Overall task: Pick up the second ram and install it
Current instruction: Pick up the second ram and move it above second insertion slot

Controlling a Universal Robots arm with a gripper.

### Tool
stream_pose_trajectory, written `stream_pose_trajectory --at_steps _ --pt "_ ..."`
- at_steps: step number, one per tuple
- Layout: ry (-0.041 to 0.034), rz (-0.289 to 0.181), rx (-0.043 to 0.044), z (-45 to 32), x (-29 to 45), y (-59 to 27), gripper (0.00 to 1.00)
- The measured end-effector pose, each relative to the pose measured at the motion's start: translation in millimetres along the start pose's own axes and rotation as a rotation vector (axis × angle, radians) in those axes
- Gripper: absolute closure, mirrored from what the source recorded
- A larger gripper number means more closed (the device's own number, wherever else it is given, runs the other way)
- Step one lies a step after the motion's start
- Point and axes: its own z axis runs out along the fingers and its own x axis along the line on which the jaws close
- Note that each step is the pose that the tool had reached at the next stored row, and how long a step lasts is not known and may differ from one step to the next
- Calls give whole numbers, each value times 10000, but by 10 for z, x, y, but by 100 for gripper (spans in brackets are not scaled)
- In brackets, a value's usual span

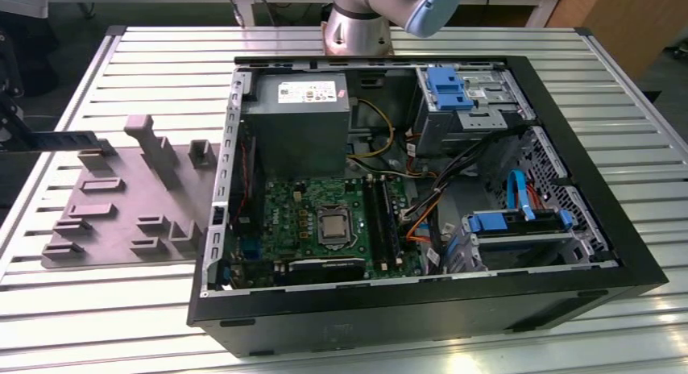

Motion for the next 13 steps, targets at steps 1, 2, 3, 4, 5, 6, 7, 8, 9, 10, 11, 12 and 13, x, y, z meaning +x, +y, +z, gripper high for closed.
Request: stream_pose_trajectory --at_steps 1,2,3,4,5,6,7,8,9,10,11,12,13 --pt "0 0 0 -8 0 0 86" --pt "0 0 1 -16 0 0 86" --pt "0 0 0 -26 0 0 86" --pt "0 0 0 -34 0 0 86" --pt "0 0 0 -42 0 0 86" --pt "-1 0 1 -51 -1 0 86" --pt "0 0 0 -61 -1 0 86" --pt "0 0 0 -71 -1 0 86" --pt "0 0 0 -81 -1 0 86" --pt "-1 0 1 -89 -1 0 86" --pt "0 0 0 -99 -1 0 86" --pt "0 0 1 -105 -1 0 86" --pt "-1 0 1 -108 -1 0 86"
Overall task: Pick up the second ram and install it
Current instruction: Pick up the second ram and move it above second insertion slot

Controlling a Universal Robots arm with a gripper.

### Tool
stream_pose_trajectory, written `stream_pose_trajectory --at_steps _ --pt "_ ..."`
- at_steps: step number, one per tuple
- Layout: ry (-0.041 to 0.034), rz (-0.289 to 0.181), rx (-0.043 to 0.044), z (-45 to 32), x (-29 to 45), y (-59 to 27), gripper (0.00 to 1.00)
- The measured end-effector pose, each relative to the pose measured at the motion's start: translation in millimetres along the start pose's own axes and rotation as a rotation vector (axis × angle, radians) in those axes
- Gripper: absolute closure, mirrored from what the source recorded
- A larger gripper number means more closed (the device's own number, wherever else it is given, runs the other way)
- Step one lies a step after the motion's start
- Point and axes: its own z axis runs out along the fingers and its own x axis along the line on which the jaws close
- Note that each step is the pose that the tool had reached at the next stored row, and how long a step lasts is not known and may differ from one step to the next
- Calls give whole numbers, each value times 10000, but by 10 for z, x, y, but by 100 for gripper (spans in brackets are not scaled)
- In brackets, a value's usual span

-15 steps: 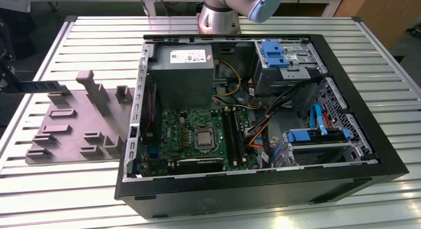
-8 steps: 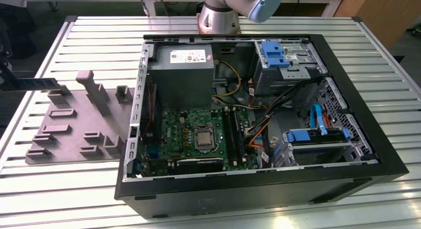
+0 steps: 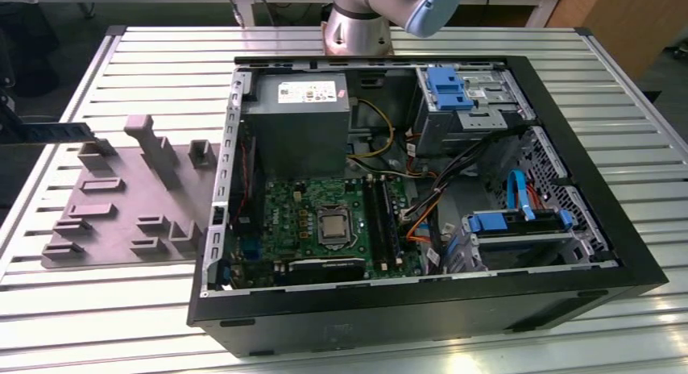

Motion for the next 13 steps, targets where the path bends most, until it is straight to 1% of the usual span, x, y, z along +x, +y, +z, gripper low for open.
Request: stream_pose_trajectory --at_steps 6,13 --pt "4 2 -2 -2 -1 -2 86" --pt "4 0 -1 -2 -1 -32 86"
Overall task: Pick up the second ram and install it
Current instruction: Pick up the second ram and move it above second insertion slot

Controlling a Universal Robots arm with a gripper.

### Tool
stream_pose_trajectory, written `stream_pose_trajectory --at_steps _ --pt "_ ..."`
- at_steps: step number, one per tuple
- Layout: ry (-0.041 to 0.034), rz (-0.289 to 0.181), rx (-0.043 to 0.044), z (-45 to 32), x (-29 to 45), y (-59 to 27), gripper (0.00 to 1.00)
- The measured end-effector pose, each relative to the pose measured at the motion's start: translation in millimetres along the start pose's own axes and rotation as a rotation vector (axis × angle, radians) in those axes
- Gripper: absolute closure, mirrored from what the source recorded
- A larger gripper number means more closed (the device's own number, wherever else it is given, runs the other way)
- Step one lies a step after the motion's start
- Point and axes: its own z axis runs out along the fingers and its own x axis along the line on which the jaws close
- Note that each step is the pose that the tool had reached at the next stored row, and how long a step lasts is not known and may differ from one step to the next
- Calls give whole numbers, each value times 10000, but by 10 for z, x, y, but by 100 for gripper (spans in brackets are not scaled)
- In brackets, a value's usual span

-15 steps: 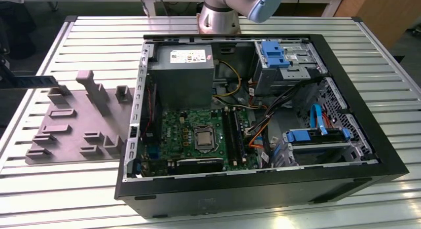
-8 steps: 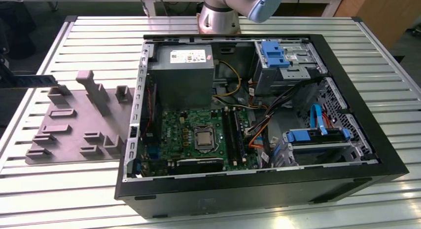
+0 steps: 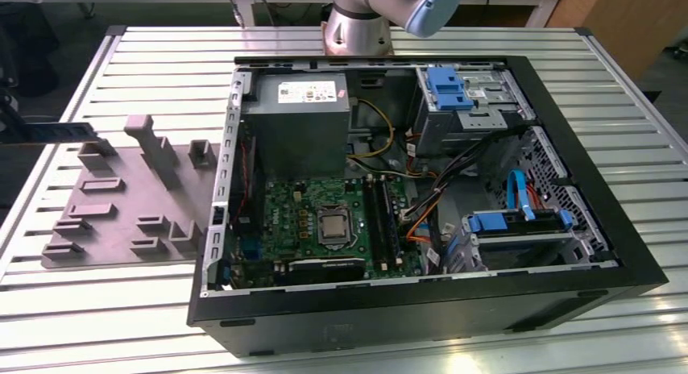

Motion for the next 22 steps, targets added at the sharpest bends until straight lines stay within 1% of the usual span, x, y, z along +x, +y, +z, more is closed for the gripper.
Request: stream_pose_trajectory --at_steps 22 --pt "0 1 0 0 -2 -146 86"
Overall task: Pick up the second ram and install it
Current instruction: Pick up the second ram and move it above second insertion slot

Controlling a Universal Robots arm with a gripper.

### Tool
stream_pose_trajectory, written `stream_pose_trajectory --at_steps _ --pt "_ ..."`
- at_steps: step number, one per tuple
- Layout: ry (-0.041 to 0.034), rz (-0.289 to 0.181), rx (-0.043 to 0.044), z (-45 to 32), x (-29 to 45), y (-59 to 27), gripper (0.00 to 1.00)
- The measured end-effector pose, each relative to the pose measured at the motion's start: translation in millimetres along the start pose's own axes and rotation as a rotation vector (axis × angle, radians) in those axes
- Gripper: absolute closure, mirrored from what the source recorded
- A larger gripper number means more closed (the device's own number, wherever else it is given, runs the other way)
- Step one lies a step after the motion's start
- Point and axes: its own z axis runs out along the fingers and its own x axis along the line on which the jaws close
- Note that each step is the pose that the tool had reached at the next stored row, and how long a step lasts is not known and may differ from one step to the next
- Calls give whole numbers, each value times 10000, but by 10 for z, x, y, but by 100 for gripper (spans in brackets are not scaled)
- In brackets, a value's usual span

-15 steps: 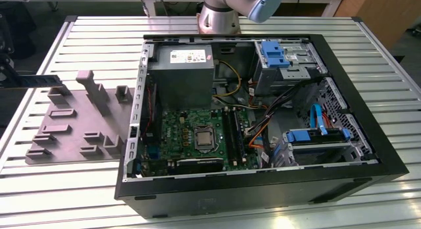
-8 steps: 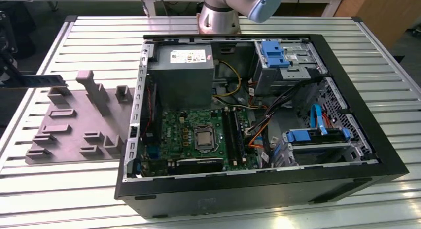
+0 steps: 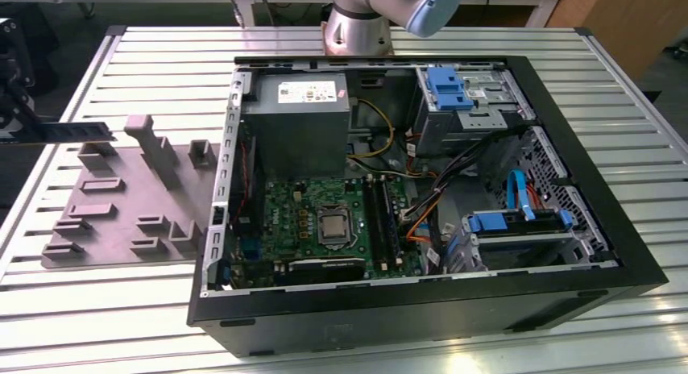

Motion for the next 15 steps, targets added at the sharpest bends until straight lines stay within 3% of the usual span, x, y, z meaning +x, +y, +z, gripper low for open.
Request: stream_pose_trajectory --at_steps 15 --pt "0 0 0 0 -2 -122 86"
